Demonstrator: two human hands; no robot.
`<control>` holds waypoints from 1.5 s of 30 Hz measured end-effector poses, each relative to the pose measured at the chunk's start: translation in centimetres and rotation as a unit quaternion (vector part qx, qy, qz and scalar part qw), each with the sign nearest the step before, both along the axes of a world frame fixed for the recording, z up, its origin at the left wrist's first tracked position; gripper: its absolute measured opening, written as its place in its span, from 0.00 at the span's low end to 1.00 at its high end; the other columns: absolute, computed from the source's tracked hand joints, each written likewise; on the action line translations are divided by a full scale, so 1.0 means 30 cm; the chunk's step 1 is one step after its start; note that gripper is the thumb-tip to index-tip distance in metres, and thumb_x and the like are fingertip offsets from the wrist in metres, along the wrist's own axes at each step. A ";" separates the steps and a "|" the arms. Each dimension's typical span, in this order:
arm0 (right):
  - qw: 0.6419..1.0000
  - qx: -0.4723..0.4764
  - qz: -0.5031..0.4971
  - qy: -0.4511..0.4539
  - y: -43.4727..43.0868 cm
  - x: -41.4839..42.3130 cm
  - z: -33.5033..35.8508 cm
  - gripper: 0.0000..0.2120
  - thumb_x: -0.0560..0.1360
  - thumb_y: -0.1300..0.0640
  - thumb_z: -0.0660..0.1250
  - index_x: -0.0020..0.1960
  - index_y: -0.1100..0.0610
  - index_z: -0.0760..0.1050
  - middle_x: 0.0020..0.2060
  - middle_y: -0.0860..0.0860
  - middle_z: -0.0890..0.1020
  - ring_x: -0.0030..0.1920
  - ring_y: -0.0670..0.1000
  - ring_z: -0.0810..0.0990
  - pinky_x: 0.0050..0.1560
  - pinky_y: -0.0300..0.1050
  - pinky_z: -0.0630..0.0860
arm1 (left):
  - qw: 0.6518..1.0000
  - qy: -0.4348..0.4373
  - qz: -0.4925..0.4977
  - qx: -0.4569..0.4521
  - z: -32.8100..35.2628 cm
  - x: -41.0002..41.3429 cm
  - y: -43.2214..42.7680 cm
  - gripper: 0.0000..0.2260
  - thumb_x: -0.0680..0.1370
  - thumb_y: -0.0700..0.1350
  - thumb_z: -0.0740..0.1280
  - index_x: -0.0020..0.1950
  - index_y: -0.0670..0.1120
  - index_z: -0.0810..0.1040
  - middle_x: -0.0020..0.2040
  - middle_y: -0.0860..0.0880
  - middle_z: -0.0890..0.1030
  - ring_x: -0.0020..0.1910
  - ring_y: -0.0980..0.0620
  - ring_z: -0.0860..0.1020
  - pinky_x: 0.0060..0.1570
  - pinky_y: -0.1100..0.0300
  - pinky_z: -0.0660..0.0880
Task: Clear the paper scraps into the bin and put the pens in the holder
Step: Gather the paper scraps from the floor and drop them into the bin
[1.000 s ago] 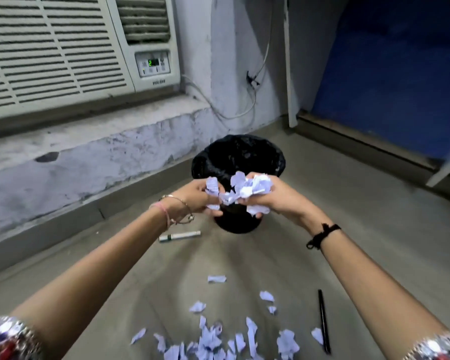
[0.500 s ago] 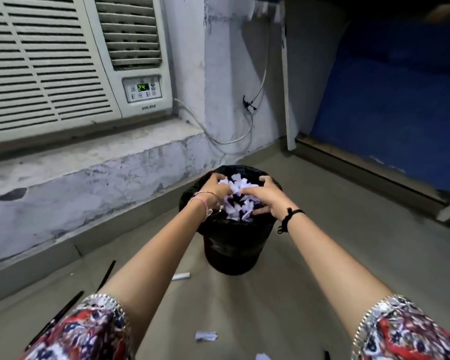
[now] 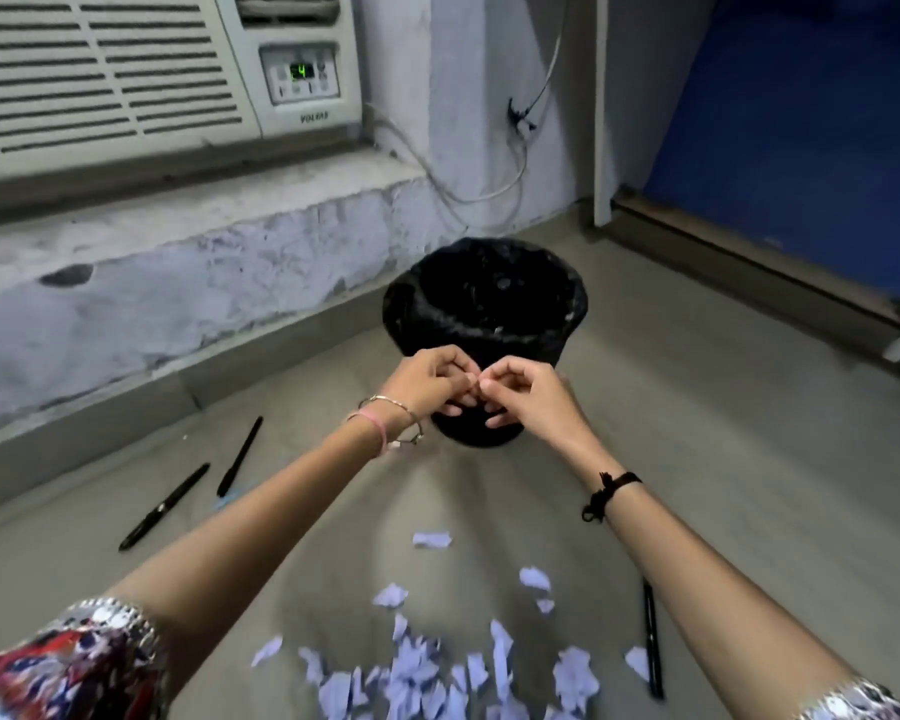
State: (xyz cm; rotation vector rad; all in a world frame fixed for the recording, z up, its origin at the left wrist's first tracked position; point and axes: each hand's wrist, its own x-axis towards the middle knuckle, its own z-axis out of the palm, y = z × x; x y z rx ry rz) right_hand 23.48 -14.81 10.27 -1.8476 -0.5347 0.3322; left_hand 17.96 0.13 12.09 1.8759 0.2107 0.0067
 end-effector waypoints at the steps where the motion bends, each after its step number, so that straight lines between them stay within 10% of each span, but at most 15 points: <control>1: 1.000 -0.019 0.002 -0.009 -0.010 -0.043 -0.068 0.09 0.75 0.63 0.67 0.40 0.51 0.78 0.35 0.53 0.80 0.36 0.48 0.80 0.36 0.47 0.83 | 0.999 0.009 -0.007 0.033 -0.054 -0.059 0.005 0.09 0.76 0.37 0.63 0.40 0.50 0.75 0.36 0.50 0.80 0.32 0.63 0.79 0.37 0.66 0.76; 7: 0.972 -0.207 0.074 -0.079 -0.039 -0.271 -0.512 0.13 0.76 0.58 0.66 0.59 0.60 0.77 0.56 0.57 0.79 0.57 0.56 0.79 0.58 0.40 0.70 | 0.959 0.026 0.127 0.253 -0.501 -0.496 0.090 0.10 0.76 0.44 0.63 0.56 0.43 0.76 0.57 0.43 0.78 0.56 0.44 0.77 0.54 0.62 0.69; 14: 0.936 -0.276 0.139 -0.166 0.005 -0.480 -0.742 0.24 0.79 0.47 0.60 0.72 0.54 0.65 0.74 0.54 0.63 0.75 0.54 0.59 0.74 0.46 0.58 | 0.933 0.128 0.208 0.266 -0.818 -0.940 0.029 0.28 0.77 0.60 0.46 0.76 0.50 0.55 0.78 0.49 0.55 0.77 0.52 0.52 0.75 0.56 0.45; 22: 0.930 -0.235 0.186 -0.212 -0.134 -0.684 -0.743 0.26 0.79 0.42 0.51 0.71 0.53 0.66 0.71 0.51 0.70 0.72 0.50 0.65 0.74 0.43 0.58 | 0.968 0.064 -0.015 0.242 -0.824 -0.854 -0.179 0.31 0.75 0.65 0.44 0.76 0.54 0.44 0.77 0.57 0.45 0.76 0.61 0.42 0.77 0.54 0.43; 32: 0.933 -0.271 -0.195 -0.131 -0.564 -0.643 -0.769 0.30 0.78 0.41 0.48 0.72 0.60 0.64 0.73 0.56 0.66 0.74 0.54 0.62 0.74 0.45 0.58 | 0.935 0.019 -0.107 0.339 -0.798 -0.917 -0.151 0.46 0.68 0.73 0.55 0.76 0.50 0.41 0.78 0.53 0.43 0.77 0.56 0.40 0.76 0.53 0.40; 38: 0.913 -0.328 -0.213 -0.118 -0.561 -0.665 -0.816 0.33 0.78 0.42 0.45 0.74 0.62 0.60 0.75 0.62 0.61 0.76 0.59 0.57 0.76 0.53 0.55 | 0.886 0.010 -0.179 0.428 -0.814 -0.893 -0.213 0.56 0.61 0.79 0.57 0.77 0.46 0.42 0.79 0.50 0.44 0.77 0.52 0.40 0.76 0.52 0.41; 45: 0.968 -0.223 -0.100 -0.047 -0.466 -0.750 -0.779 0.34 0.77 0.35 0.44 0.77 0.52 0.52 0.78 0.48 0.54 0.77 0.43 0.50 0.75 0.36 0.45 | 0.899 0.018 -0.176 0.401 -0.829 -0.780 -0.275 0.54 0.62 0.77 0.56 0.76 0.49 0.37 0.78 0.50 0.43 0.77 0.52 0.41 0.76 0.52 0.40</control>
